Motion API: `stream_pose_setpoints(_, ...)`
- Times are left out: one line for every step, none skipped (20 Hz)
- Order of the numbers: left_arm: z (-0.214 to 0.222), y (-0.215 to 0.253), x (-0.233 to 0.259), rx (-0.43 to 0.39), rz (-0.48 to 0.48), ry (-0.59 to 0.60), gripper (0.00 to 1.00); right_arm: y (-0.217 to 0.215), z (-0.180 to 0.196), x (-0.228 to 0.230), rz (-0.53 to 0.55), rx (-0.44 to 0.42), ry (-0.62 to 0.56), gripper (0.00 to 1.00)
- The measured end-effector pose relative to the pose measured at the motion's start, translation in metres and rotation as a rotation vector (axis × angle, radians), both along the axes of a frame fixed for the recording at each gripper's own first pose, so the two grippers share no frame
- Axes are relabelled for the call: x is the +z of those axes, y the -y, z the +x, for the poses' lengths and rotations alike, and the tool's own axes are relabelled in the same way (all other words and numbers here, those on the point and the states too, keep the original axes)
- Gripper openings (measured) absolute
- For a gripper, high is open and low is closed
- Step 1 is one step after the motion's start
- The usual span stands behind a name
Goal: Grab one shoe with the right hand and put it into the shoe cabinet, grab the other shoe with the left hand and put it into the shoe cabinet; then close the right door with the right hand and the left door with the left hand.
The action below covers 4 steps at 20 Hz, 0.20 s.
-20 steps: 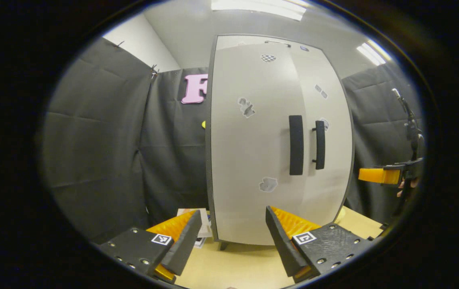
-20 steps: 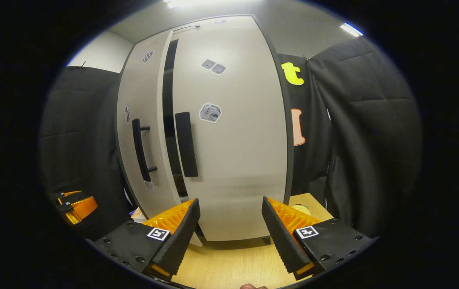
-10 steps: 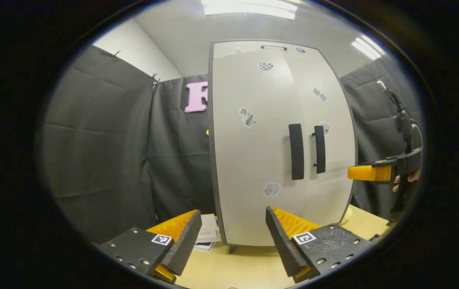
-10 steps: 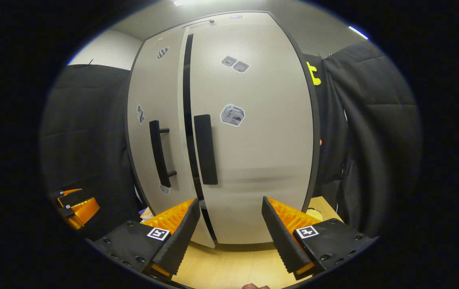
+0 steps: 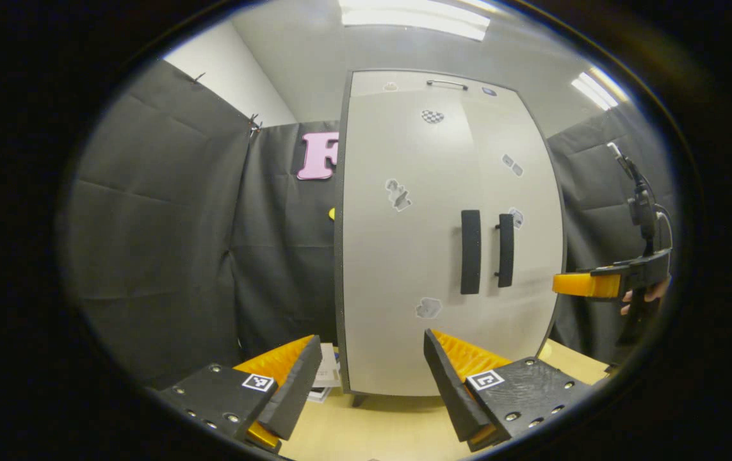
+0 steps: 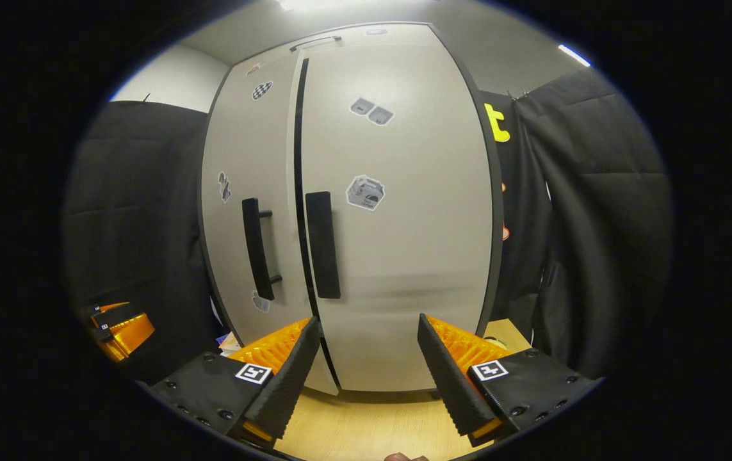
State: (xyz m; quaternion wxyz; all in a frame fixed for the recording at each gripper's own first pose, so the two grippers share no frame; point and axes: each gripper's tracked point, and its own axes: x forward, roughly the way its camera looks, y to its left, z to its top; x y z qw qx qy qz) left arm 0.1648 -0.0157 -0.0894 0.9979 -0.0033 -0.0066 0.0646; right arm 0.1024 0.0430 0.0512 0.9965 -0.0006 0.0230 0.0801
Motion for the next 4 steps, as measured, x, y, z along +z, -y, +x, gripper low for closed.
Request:
stream_pose_setpoints(0.0004, 0.0027, -0.0004, -0.007, -0.008, 0.002, 0.99, 0.0028, 0.0005, 0.0018, 0.004, -0.006, 0.004, 0.98)
stream_pose_setpoints(0.0002, 0.0048, -0.0007, -0.011, -0.012, 0.004, 0.99, 0.0056, 0.0016, 0.0022, 0.006, -0.012, 0.004, 0.98)
stream_pose_setpoints(0.0004, 0.0064, -0.0016, -0.012, -0.015, 0.001, 0.99, 0.0076, 0.003, 0.0018, 0.005, -0.015, 0.001, 0.98)
stream_pose_setpoints(0.002, 0.0072, -0.004, -0.011, -0.018, -0.002, 0.99, 0.0094, 0.0031, -0.0002, 0.004, -0.019, -0.007, 0.98)
